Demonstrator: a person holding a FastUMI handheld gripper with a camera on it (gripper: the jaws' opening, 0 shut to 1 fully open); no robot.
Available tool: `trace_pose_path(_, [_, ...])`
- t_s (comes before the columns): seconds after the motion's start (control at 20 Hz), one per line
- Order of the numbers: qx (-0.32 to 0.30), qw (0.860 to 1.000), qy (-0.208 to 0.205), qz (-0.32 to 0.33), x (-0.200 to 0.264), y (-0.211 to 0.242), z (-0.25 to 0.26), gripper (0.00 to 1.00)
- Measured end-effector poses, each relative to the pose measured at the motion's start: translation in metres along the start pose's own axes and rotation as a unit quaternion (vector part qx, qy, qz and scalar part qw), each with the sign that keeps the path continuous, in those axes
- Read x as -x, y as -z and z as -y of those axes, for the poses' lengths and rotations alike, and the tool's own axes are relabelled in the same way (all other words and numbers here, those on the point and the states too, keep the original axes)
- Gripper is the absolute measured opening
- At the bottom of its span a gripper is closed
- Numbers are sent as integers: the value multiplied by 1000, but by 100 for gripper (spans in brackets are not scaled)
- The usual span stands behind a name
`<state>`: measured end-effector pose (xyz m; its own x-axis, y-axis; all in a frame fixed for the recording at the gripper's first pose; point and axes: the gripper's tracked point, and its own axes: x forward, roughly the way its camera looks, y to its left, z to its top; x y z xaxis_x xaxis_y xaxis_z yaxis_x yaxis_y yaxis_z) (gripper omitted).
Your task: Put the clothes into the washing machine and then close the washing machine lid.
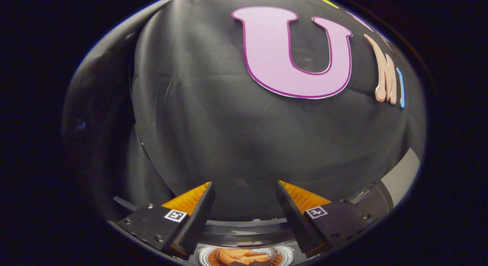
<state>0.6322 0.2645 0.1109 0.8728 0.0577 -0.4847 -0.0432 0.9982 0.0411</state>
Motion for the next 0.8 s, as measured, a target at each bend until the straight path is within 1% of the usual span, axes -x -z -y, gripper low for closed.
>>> trace_pose_path(0.2, [2, 1000, -2, -4, 2, 2, 1, 98])
trace_pose_path(0.6, [4, 1000, -8, -6, 27, 11, 1, 98])
trace_pose_path(0.8, [3, 1000, -13, -3, 30, 15, 4, 97])
